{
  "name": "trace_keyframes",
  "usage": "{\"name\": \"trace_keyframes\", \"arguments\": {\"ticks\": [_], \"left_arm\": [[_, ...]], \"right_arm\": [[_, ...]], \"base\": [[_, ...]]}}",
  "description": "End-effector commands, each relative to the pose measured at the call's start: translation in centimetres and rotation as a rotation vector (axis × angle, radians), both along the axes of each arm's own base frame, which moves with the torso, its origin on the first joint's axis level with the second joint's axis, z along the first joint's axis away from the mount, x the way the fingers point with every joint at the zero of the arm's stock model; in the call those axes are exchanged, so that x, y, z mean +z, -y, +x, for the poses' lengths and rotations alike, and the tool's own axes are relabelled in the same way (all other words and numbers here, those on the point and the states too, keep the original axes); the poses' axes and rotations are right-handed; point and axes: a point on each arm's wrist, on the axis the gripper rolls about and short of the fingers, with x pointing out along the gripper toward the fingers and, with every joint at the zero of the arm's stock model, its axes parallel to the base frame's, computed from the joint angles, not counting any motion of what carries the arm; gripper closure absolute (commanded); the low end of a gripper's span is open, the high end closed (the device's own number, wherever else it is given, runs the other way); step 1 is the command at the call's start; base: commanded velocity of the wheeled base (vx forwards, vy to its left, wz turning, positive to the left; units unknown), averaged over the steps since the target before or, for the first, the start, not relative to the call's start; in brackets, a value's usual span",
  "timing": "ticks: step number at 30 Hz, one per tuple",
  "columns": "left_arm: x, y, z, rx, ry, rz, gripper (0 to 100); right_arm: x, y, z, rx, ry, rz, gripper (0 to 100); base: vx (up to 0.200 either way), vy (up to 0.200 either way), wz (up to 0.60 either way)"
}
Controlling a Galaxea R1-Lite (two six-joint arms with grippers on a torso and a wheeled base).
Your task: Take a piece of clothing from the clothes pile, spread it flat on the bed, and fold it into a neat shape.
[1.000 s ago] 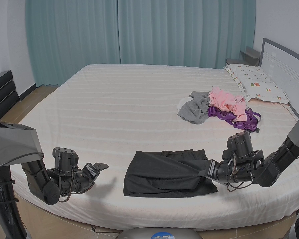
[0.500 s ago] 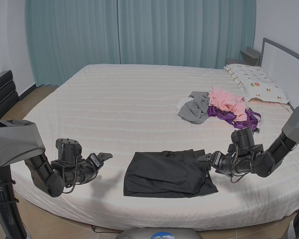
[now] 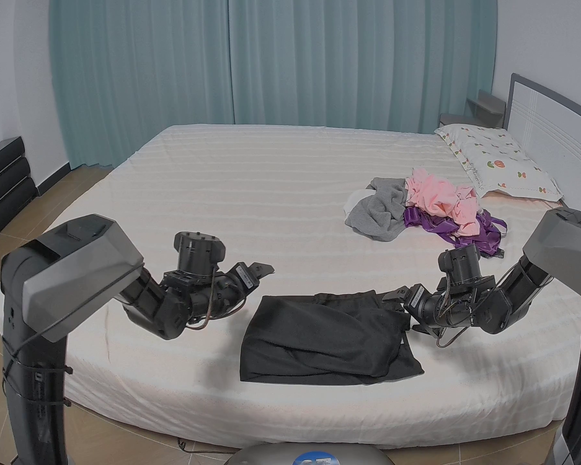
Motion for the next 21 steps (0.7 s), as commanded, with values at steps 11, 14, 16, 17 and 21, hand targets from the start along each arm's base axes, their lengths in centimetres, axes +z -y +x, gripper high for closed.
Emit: {"name": "trace_keyframes", "arguments": {"ticks": [11, 14, 16, 17, 21], "left_arm": [[-4.1, 4.1, 3.3, 0.006, -0.035, 0.082, 0], [-4.6, 4.2, 3.3, -0.008, -0.031, 0.113, 0], [-5.0, 4.2, 3.3, -0.001, -0.022, 0.134, 0], [-5.0, 4.2, 3.4, 0.006, -0.020, 0.140, 100], [-5.3, 4.1, 3.5, 0.014, -0.026, 0.150, 100]], "right_arm": [[-1.4, -0.1, 0.9, -0.027, -0.023, 0.006, 0], [-1.4, -0.2, 0.9, -0.027, -0.023, 0.006, 0], [-1.5, -0.2, 1.0, -0.026, -0.023, 0.005, 0], [-1.7, -0.2, 1.0, -0.026, -0.026, 0.002, 0], [-2.0, -0.1, 1.3, -0.028, -0.021, -0.002, 0]], "base": [[0.000, 0.000, 0.00], [0.000, 0.000, 0.00], [0.000, 0.000, 0.00], [0.000, 0.000, 0.00], [0.000, 0.000, 0.00]]}}
